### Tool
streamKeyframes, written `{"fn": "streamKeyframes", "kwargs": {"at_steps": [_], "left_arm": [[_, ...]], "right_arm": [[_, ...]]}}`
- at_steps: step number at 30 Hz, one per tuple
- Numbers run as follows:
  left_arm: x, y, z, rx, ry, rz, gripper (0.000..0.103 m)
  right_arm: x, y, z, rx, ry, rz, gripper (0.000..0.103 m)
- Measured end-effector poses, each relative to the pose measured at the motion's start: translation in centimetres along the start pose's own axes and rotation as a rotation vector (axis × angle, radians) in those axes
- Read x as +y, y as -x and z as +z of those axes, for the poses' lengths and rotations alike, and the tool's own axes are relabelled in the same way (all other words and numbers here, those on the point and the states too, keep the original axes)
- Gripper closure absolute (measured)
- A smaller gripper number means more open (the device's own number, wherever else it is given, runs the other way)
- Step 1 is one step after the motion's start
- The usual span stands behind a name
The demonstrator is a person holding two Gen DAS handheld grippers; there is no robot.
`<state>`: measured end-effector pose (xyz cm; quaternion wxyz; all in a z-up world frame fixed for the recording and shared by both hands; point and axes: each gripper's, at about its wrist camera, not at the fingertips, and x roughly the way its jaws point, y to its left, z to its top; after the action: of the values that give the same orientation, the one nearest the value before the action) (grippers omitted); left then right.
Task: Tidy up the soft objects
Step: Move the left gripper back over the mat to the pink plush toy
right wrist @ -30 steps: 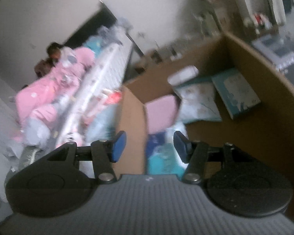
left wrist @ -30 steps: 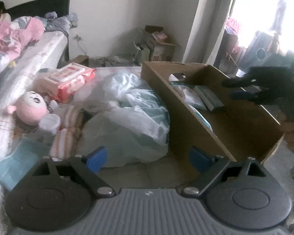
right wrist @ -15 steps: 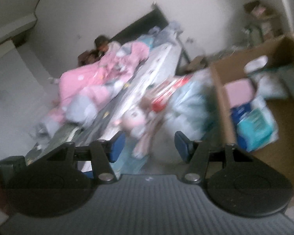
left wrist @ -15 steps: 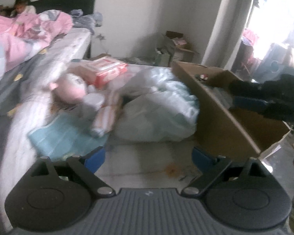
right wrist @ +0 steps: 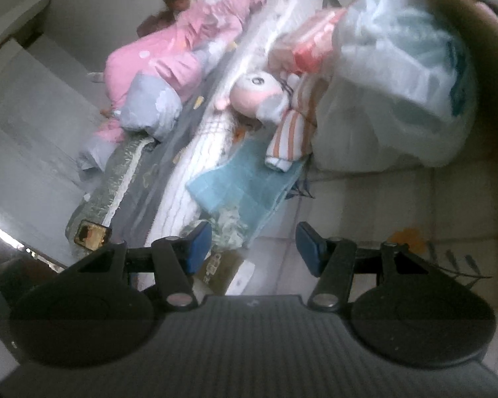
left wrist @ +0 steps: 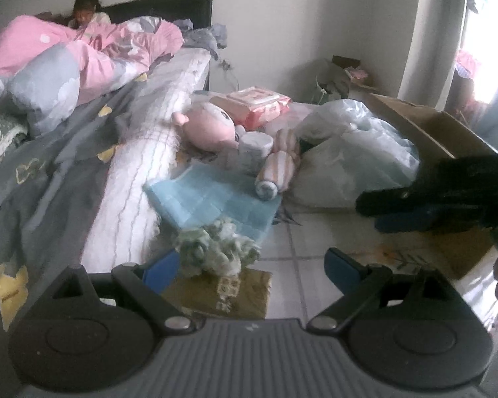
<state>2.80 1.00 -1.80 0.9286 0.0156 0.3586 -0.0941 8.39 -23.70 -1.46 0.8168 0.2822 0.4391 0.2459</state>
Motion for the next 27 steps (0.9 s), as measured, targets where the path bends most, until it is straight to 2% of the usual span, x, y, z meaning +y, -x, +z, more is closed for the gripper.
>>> {"fn": "streamKeyframes", "kwargs": {"at_steps": [9,13,18,19,21,27], "left_arm": [[0.4,-2.8,1.7,-0.018,-0.041,-0.007,0.012],[0.4,-4.3,2.7,0.002,-0.048,-0.018,0.02],[1.3,-5.3,2.7,0.031,-0.036,-0.012,0.023],[1.5,-5.4,2.6,0.042,-0.032,-0.008,0.029],[2.0,-5.5,2.5,0.066,-0.024,-0.014,0.033],[3.1,-3.4,1.3,0.083,-0.022,-0.046,0.033]], "right_arm": [[-0.8,-2.5,1.7,-0.002,-0.046,0.017,0.047],[-0.9,-3.5,3.0,-0.007,-0.049,0.022,0.047],[-1.5,-5.2,3.7,0.01,-0.062,0.015,0.047],[-1.7,-5.5,3.8,0.017,-0.068,0.015,0.047],[-2.0,-6.3,3.7,0.034,-0.083,0.015,0.047],[-2.0,-7.3,2.9,0.076,-0.075,0.022,0.047]]}}
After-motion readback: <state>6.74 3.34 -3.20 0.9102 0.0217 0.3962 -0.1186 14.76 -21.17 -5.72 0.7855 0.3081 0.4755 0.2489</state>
